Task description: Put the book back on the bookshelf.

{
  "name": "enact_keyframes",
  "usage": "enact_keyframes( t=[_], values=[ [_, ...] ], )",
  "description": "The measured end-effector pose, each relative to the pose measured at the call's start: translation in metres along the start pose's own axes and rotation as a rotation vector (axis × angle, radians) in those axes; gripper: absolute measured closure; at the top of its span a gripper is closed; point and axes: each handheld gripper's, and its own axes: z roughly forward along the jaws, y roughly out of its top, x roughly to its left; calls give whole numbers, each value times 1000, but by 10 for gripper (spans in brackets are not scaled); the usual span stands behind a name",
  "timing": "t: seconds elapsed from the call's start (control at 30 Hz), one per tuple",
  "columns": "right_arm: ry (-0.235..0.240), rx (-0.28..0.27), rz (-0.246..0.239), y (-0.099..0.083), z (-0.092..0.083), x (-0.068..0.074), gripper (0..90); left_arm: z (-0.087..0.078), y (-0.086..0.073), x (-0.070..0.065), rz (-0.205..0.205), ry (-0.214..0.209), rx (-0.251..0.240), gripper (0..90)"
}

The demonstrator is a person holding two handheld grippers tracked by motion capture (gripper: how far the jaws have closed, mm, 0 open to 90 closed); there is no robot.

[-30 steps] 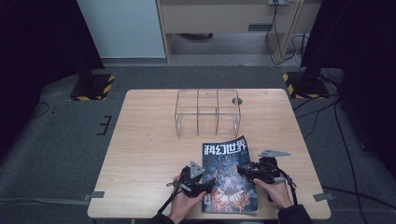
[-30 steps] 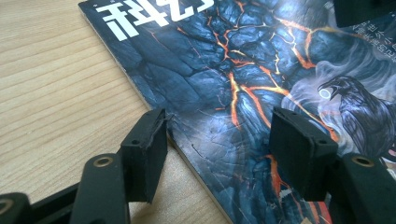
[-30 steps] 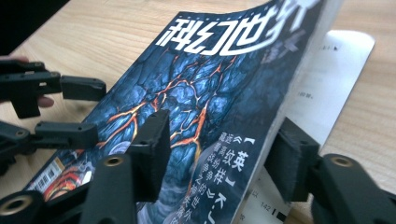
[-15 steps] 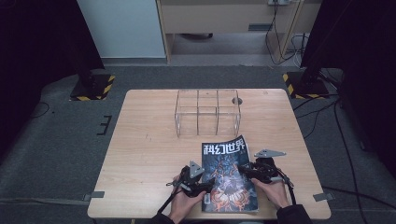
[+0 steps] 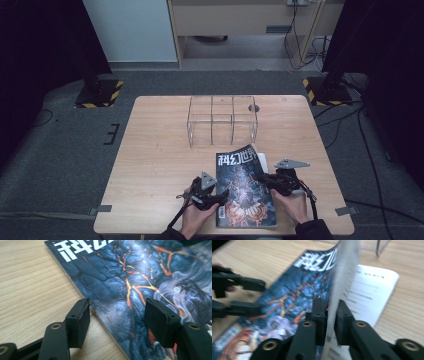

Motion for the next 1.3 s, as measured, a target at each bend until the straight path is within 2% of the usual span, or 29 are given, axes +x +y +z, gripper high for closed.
enact_keyframes(
  t=[0.3, 0.4, 0.5, 0.63, 0.9, 1.17, 1.3],
  values=[
    [26, -53, -12, 4, -8, 8, 842, -6, 2, 7, -33, -13, -49, 369],
    [34, -72, -19, 5, -11, 11, 846, -9, 4, 10, -60, -24, -72, 370],
    [42, -92, -24, 6, -15, 13, 848, -12, 5, 13, -63, -27, -89, 370],
    [63, -143, -47, 7, -22, 18, 849, -18, 8, 16, -76, -27, -124, 358],
    [94, -193, -89, 10, -32, 25, 849, -18, 10, 17, -87, -41, -130, 339],
    [110, -211, -117, 10, -38, 27, 849, -10, 11, 17, -85, -88, -120, 302],
    [118, -207, -125, 10, -37, 27, 849, -4, 12, 22, -100, -140, -127, 291]
  ],
)
